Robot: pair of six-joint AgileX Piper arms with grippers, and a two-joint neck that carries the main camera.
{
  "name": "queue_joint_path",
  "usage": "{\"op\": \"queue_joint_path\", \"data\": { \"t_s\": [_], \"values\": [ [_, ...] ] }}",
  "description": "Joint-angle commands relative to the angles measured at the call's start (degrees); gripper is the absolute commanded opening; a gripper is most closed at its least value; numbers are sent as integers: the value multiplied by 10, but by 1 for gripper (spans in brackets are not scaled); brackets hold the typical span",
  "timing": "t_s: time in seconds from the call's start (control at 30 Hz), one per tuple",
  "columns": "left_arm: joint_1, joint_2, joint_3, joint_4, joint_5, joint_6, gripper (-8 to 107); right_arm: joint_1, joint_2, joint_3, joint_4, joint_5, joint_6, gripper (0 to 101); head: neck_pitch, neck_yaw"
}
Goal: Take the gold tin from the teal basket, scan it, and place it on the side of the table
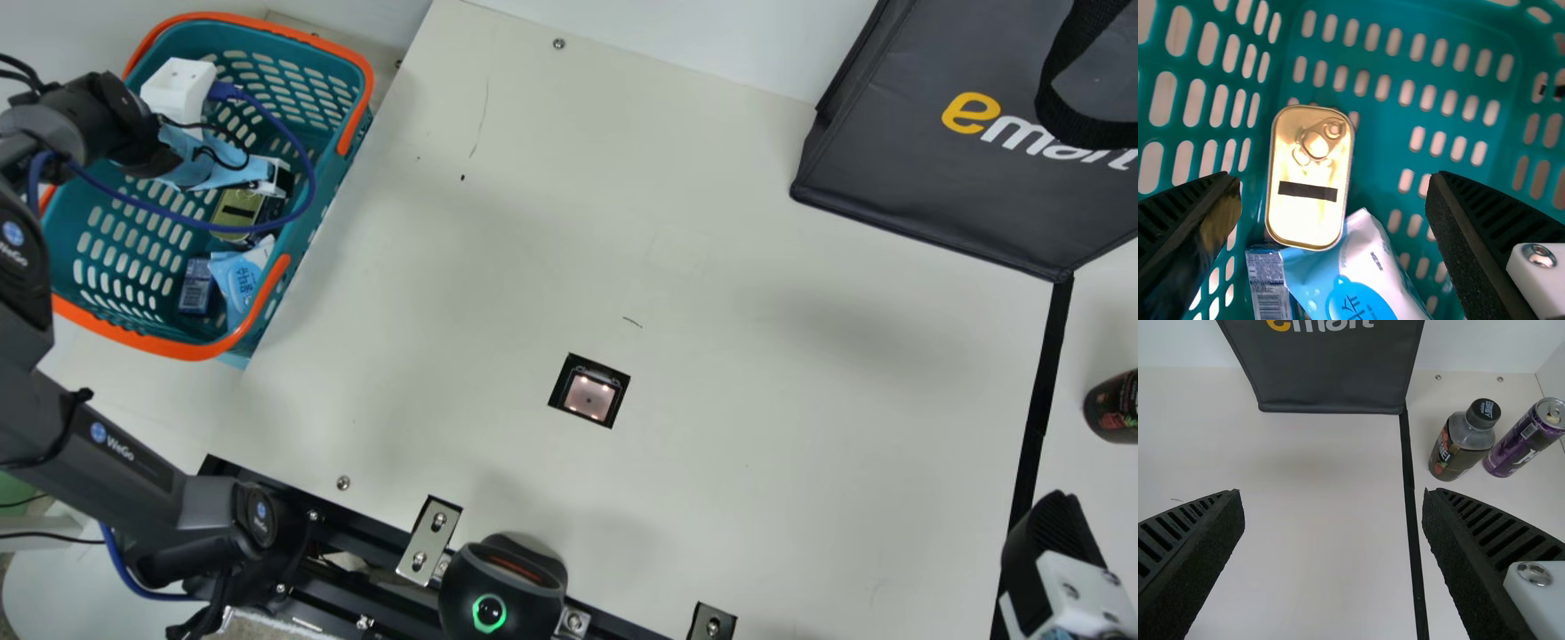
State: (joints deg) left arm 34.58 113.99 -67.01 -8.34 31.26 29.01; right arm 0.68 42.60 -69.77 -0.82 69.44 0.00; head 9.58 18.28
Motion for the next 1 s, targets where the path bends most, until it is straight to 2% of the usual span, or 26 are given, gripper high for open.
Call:
{"op": "queue_joint_path", "data": {
  "t_s": [0.0, 0.6, 0.97],
  "values": [
    [-1, 5, 2, 10, -10, -17, 90, 0, 0, 0, 0, 0, 0, 95, -17, 1],
    [-8, 53, 16, 80, -68, -87, 90, 0, 0, 0, 0, 0, 0, 95, -17, 1],
    [-15, 74, 17, 108, -85, -116, 90, 0, 0, 0, 0, 0, 0, 95, -17, 1]
  ]
}}
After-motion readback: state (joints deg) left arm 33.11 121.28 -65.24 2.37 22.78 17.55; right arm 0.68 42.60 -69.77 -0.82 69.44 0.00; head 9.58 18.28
